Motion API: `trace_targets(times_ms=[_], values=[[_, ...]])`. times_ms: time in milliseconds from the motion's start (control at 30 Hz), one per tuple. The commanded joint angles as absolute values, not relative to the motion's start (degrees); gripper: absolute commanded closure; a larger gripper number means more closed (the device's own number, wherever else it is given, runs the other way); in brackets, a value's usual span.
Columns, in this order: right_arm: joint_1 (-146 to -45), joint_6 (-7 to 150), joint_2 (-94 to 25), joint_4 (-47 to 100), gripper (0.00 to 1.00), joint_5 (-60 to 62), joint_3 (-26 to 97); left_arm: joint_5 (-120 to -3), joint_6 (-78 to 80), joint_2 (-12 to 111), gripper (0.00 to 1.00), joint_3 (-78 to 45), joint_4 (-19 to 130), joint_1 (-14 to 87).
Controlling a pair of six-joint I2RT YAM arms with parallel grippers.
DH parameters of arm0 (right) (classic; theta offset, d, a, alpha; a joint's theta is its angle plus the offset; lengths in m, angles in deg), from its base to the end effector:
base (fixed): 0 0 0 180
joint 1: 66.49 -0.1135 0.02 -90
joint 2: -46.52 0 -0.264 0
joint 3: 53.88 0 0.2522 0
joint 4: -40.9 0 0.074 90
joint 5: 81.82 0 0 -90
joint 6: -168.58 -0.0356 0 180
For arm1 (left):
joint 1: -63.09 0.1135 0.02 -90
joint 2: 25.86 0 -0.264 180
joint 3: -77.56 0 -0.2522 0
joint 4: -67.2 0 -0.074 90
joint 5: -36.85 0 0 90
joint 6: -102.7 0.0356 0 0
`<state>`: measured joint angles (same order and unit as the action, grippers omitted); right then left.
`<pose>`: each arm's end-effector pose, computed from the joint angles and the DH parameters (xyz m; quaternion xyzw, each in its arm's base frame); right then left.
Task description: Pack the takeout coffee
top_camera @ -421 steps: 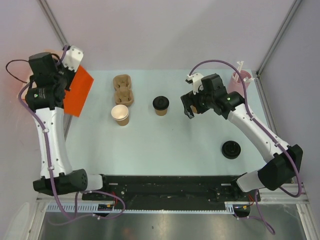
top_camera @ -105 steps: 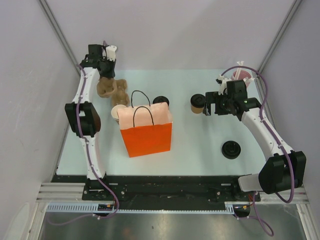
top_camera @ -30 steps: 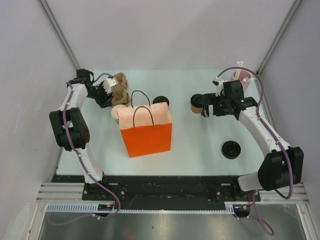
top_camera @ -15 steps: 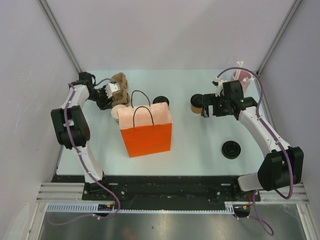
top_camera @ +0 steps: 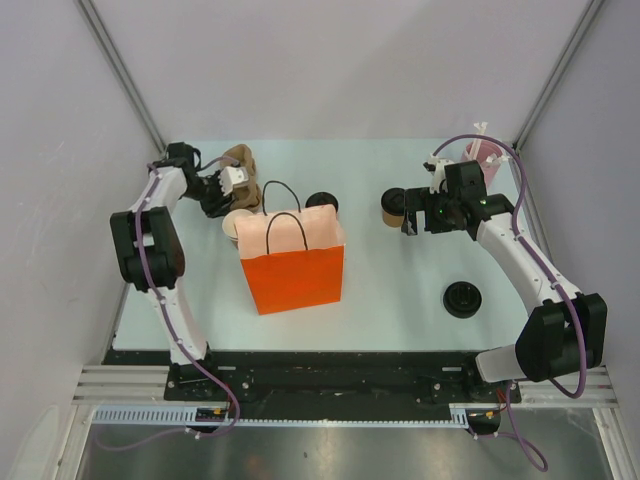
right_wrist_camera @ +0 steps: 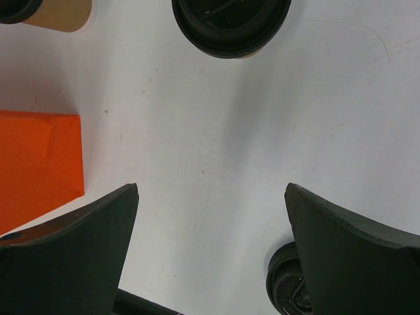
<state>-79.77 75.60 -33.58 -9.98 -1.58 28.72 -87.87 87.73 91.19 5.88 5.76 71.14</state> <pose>0.2896 0.0746 0.3030 -0.1137 0.9249 0.1288 0.3392 0.4230 0.0394 0.2132 0.5616 0.7558 -0.1110 0.3179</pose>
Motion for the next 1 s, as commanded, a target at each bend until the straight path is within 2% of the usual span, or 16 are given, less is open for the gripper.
trace_targets(times_ms=[0,133,467,600,967], values=[[-80.0,75.8,-33.6,-9.8,0.00,-1.6,29.1,-90.8,90.1,91.5,0.51,8.6,5.4,70.0],[-79.9,75.9,-33.9,-9.6,0.00,-1.9,29.1,-90.7,89.9,92.7,0.54,9.1,5.4,69.3],[-80.0,75.9,-34.0,-9.9,0.00,-1.9,29.1,-91.1,87.5,93.2,0.88,11.5,5.2,68.6],[-80.1,75.7,-34.3,-9.8,0.00,-2.1,29.1,-92.4,85.7,93.1,0.98,12.6,5.2,68.7],[-80.5,75.6,-34.6,-9.8,0.00,-2.1,29.1,-95.1,77.6,95.6,1.00,19.2,5.2,68.6]])
